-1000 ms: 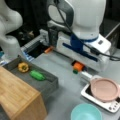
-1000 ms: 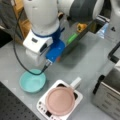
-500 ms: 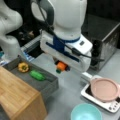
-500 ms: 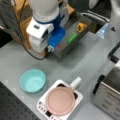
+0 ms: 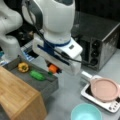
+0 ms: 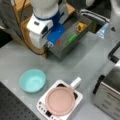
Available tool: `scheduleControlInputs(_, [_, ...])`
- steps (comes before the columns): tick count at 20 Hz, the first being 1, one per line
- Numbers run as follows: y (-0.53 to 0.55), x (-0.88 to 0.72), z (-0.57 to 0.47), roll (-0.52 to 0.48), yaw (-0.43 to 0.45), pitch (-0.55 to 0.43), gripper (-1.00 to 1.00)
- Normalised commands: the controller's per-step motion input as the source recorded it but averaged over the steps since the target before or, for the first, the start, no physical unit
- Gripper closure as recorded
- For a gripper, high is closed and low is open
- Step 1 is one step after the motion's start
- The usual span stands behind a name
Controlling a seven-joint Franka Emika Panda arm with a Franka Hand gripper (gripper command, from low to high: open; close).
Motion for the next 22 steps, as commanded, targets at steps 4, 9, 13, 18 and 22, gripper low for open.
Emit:
scheduleControlInputs(4, [-0.15,-0.69,-0.42,0.032,0.096,-0.349,1.00])
scheduleControlInputs(9, [-0.14,-0.76,-0.38,0.048,0.106,-0.385,1.00])
scheduleControlInputs(13, [-0.09,-0.68,-0.31,0.051,0.091,-0.435,1.00])
scheduleControlInputs(18, [-0.04,-0.47,-0.19,0.028,0.075,-0.404,1.00])
scheduleControlInputs(22, [0.05,-0.22,-0.01,-0.014,0.088,-0.280,1.00])
